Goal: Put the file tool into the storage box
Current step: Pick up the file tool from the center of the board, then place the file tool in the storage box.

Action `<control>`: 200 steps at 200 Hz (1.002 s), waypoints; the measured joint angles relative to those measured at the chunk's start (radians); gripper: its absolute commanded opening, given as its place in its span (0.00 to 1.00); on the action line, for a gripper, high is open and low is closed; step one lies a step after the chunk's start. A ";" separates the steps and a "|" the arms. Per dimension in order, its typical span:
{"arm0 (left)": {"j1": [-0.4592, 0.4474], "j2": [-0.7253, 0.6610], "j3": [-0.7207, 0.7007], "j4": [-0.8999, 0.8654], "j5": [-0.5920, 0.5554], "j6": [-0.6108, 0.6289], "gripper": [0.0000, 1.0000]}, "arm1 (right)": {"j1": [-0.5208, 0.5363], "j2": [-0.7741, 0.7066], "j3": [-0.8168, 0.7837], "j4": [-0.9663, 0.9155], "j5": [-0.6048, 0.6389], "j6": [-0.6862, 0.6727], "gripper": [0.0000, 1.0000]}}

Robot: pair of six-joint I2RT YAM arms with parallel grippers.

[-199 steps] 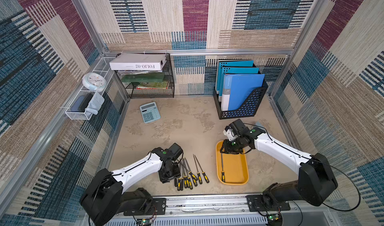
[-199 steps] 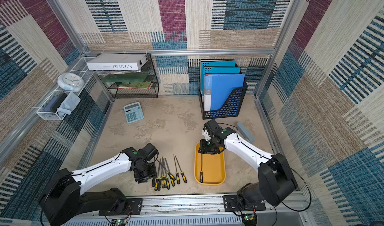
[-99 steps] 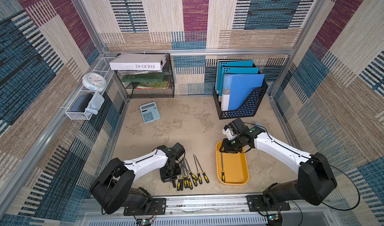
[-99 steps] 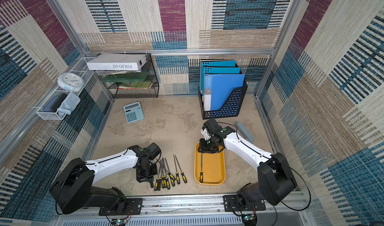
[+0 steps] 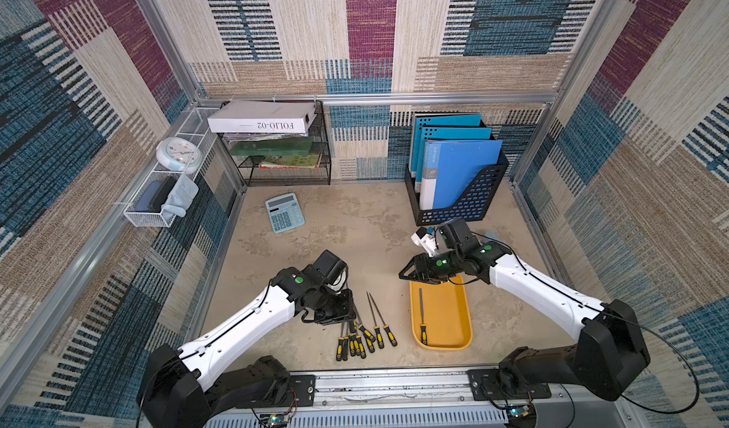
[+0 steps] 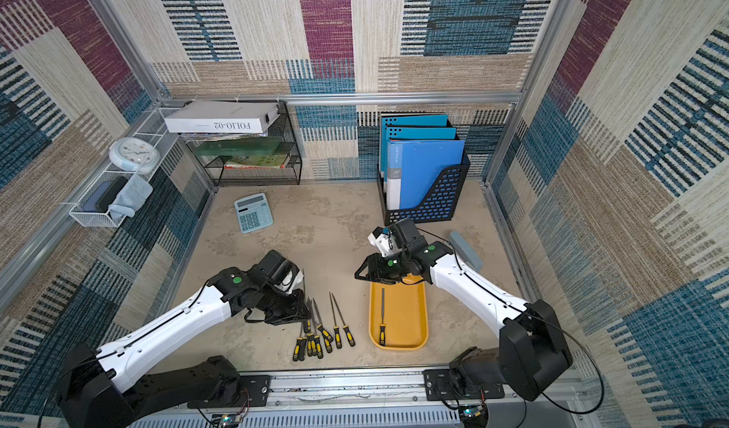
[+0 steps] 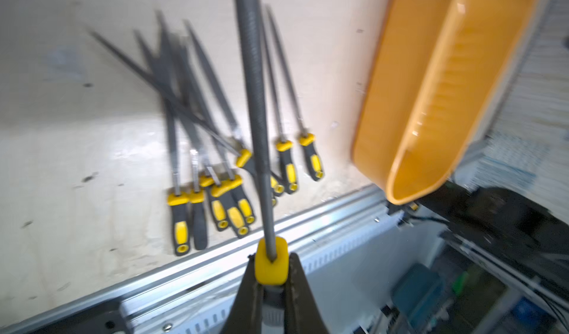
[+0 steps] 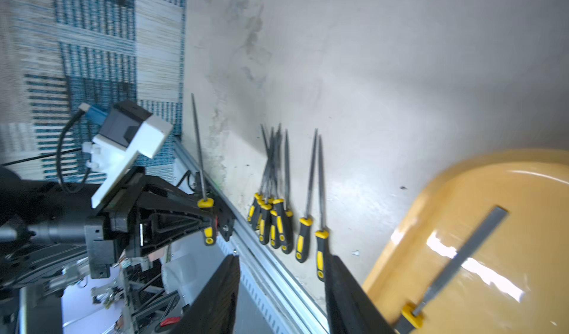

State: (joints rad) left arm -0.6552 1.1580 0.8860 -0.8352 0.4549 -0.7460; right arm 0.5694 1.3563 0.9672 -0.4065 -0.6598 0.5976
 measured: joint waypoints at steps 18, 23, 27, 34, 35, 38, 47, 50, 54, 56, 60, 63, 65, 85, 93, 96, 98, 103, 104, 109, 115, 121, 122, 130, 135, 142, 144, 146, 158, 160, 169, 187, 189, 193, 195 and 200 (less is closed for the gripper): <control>-0.010 0.021 0.039 0.034 0.090 0.019 0.00 | 0.022 0.007 0.001 0.084 -0.061 0.044 0.53; -0.013 0.027 0.051 0.041 0.111 0.023 0.00 | 0.029 0.012 0.004 0.101 -0.073 0.052 0.53; -0.016 0.031 0.059 0.045 0.122 0.027 0.00 | 0.034 0.016 0.005 0.113 -0.081 0.059 0.53; -0.019 0.039 0.072 0.057 0.143 0.032 0.00 | 0.044 0.024 0.008 0.136 -0.093 0.071 0.52; -0.019 0.040 0.076 0.059 0.148 0.033 0.00 | 0.045 0.025 0.009 0.138 -0.094 0.072 0.52; -0.021 0.044 0.079 0.063 0.153 0.035 0.00 | 0.050 0.028 0.010 0.147 -0.099 0.076 0.52; -0.023 0.054 0.089 0.076 0.172 0.040 0.00 | 0.061 0.036 0.011 0.169 -0.109 0.092 0.51; -0.025 0.059 0.092 0.079 0.178 0.041 0.00 | 0.064 0.039 0.011 0.177 -0.112 0.095 0.51; -0.026 0.064 0.095 0.080 0.182 0.043 0.00 | 0.068 0.042 0.011 0.184 -0.114 0.100 0.51; -0.027 0.066 0.097 0.082 0.183 0.043 0.00 | 0.071 0.045 0.011 0.190 -0.116 0.104 0.51; -0.029 0.071 0.098 0.085 0.188 0.043 0.00 | 0.075 0.048 0.011 0.197 -0.119 0.109 0.51; -0.031 0.074 0.100 0.086 0.191 0.043 0.00 | 0.078 0.050 0.011 0.201 -0.121 0.113 0.51; -0.032 0.076 0.101 0.087 0.192 0.044 0.00 | 0.080 0.052 0.011 0.204 -0.121 0.116 0.51; -0.044 0.090 0.106 0.100 0.206 0.046 0.00 | 0.098 0.063 0.010 0.231 -0.127 0.131 0.50; -0.047 0.094 0.108 0.105 0.207 0.047 0.00 | 0.103 0.066 0.010 0.242 -0.127 0.140 0.49; -0.048 0.095 0.109 0.106 0.208 0.047 0.00 | 0.104 0.067 0.010 0.246 -0.127 0.142 0.49; -0.048 0.096 0.109 0.107 0.208 0.046 0.00 | 0.105 0.069 0.010 0.249 -0.128 0.143 0.49; -0.049 0.099 0.109 0.109 0.210 0.046 0.00 | 0.107 0.071 0.010 0.256 -0.129 0.148 0.48; -0.050 0.099 0.109 0.109 0.211 0.046 0.00 | 0.108 0.072 0.010 0.256 -0.129 0.148 0.48; -0.051 0.101 0.109 0.111 0.214 0.046 0.00 | 0.111 0.076 0.010 0.263 -0.130 0.150 0.47; -0.054 0.104 0.109 0.112 0.215 0.046 0.00 | 0.111 0.082 0.010 0.267 -0.130 0.153 0.46; -0.056 0.105 0.109 0.114 0.218 0.046 0.00 | 0.114 0.089 0.011 0.269 -0.130 0.154 0.45; -0.056 0.105 0.109 0.115 0.219 0.046 0.00 | 0.114 0.090 0.011 0.269 -0.130 0.155 0.45; -0.060 0.105 0.109 0.116 0.222 0.046 0.00 | 0.117 0.100 0.013 0.269 -0.130 0.156 0.44; -0.061 0.105 0.109 0.118 0.222 0.046 0.00 | 0.118 0.106 0.014 0.269 -0.130 0.156 0.43; -0.063 0.105 0.109 0.121 0.222 0.046 0.00 | 0.120 0.114 0.016 0.269 -0.129 0.156 0.41; -0.064 0.105 0.109 0.121 0.222 0.046 0.00 | 0.121 0.116 0.017 0.269 -0.128 0.156 0.40; -0.064 0.105 0.109 0.122 0.222 0.046 0.00 | 0.121 0.119 0.018 0.269 -0.128 0.156 0.40; -0.067 0.105 0.109 0.125 0.223 0.046 0.00 | 0.122 0.132 0.024 0.269 -0.127 0.156 0.36; -0.067 0.105 0.109 0.126 0.223 0.046 0.00 | 0.122 0.134 0.024 0.269 -0.127 0.156 0.35; -0.068 0.105 0.109 0.129 0.223 0.045 0.00 | 0.122 0.140 0.026 0.269 -0.126 0.156 0.27; -0.069 0.105 0.107 0.142 0.225 0.045 0.00 | 0.122 0.149 0.033 0.266 -0.126 0.157 0.12; -0.069 0.105 0.106 0.143 0.224 0.044 0.00 | 0.122 0.150 0.035 0.266 -0.126 0.158 0.11; -0.069 0.105 0.105 0.146 0.224 0.041 0.03 | 0.122 0.151 0.039 0.264 -0.126 0.158 0.08; -0.069 0.105 0.104 0.147 0.222 0.043 0.06 | 0.122 0.152 0.041 0.263 -0.126 0.159 0.07; -0.069 0.105 0.103 0.149 0.220 0.043 0.18 | 0.122 0.153 0.046 0.261 -0.128 0.161 0.04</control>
State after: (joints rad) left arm -0.7238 1.2629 0.9894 -0.6865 0.6746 -0.7025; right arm 0.6914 1.5089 1.0134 -0.1455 -0.7876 0.7589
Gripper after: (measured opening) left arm 0.140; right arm 0.102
